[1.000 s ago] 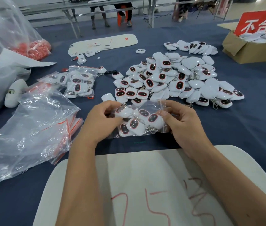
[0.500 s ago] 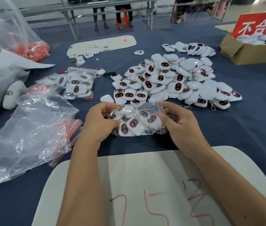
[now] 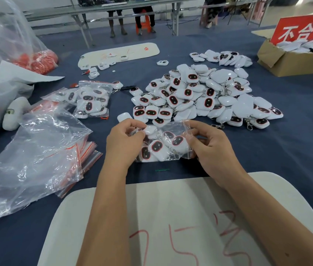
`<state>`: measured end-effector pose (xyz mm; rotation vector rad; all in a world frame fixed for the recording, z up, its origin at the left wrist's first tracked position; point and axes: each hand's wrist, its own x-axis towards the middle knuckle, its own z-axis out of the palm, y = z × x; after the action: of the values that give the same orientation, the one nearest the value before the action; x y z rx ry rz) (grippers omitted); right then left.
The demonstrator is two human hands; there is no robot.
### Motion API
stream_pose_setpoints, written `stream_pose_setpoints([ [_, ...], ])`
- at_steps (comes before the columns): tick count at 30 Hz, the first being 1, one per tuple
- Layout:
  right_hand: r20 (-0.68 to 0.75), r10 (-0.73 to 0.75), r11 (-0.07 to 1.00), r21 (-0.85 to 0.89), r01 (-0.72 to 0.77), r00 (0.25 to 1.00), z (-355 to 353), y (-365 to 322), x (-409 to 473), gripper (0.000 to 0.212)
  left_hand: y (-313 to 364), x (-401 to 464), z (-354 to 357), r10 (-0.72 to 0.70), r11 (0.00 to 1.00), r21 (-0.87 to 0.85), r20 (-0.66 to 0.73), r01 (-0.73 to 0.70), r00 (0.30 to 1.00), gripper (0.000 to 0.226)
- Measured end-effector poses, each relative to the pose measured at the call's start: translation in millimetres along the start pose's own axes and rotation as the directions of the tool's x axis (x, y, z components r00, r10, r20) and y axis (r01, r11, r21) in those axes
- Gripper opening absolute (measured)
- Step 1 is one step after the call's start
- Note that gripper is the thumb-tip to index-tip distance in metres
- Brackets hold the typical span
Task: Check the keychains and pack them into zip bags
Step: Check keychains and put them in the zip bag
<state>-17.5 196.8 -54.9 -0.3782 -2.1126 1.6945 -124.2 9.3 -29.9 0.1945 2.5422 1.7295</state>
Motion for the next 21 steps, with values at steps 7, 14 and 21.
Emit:
stream_pose_setpoints([
  [7, 0.006, -0.013, 1.000, 0.016, 0.013, 1.000, 1, 0, 0, 0.030, 5, -5, 13, 0.065, 0.981, 0.187, -0.062, -0.052, 0.996, 0.020],
  [14, 0.007, -0.025, 1.000, 0.006, 0.025, 1.000, 1, 0, -1, 0.029, 5, -4, 10, -0.009, 0.995, 0.098, -0.026, 0.012, 1.000, 0.028],
  [21, 0.006, -0.037, 0.999, 0.019, 0.037, 0.999, 1, -3, -3, 0.030, 5, -7, -3, -0.057, 0.998, 0.050, 0.193, 0.048, 0.979, 0.047],
])
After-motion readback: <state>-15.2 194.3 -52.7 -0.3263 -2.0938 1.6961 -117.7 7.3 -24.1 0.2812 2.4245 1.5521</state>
